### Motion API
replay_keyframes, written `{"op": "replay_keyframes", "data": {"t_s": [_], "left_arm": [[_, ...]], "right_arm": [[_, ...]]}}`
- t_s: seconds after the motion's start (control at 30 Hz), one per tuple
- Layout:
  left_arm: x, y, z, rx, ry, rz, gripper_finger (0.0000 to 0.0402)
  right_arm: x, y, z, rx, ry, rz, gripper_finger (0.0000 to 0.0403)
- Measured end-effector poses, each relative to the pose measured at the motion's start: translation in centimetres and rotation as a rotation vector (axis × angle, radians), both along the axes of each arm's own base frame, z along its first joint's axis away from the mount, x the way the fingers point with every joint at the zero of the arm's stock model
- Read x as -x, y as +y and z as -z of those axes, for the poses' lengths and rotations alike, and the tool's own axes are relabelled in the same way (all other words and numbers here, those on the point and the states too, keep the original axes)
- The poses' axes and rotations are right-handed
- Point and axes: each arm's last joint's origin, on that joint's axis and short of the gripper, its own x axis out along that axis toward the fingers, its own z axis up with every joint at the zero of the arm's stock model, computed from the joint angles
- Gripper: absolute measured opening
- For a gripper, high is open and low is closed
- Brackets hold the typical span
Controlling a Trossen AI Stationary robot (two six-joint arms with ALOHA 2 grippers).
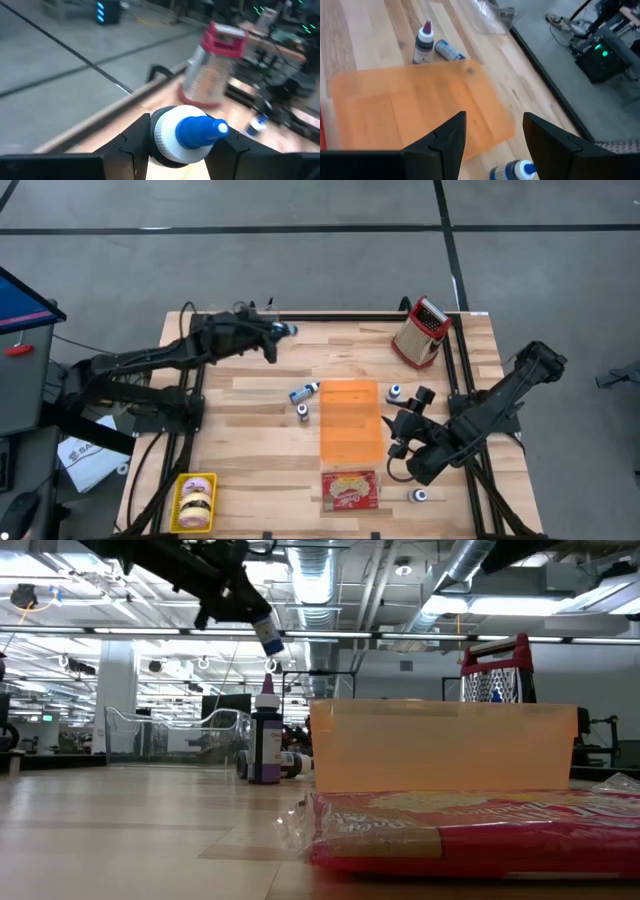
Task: Pick & Place Food Item
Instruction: Put the left blue food coloring bottle into the transparent bin
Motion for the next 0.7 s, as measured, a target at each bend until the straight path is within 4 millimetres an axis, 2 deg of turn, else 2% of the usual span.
{"op": "replay_keyframes", "data": {"t_s": [0.13,0.3,0.47,0.7], "left_arm": [[-1.5,-0.1,1.1,0.032,0.014,0.091,0.0136],[-2.6,0.1,1.4,0.033,-0.03,0.153,0.0136],[-2.0,0.8,1.4,-0.009,-0.002,-0.023,0.0136],[-0.2,3.5,1.2,0.032,0.122,-0.193,0.0136]], "right_arm": [[0.0,0.1,1.1,-0.041,0.0,0.002,0.0189],[-0.5,0.5,1.1,-0.088,-0.03,-0.017,0.0189],[-1.2,1.1,0.8,-0.1,-0.063,-0.073,0.0189],[-1.6,1.0,0.7,-0.103,-0.063,-0.086,0.0189]]}}
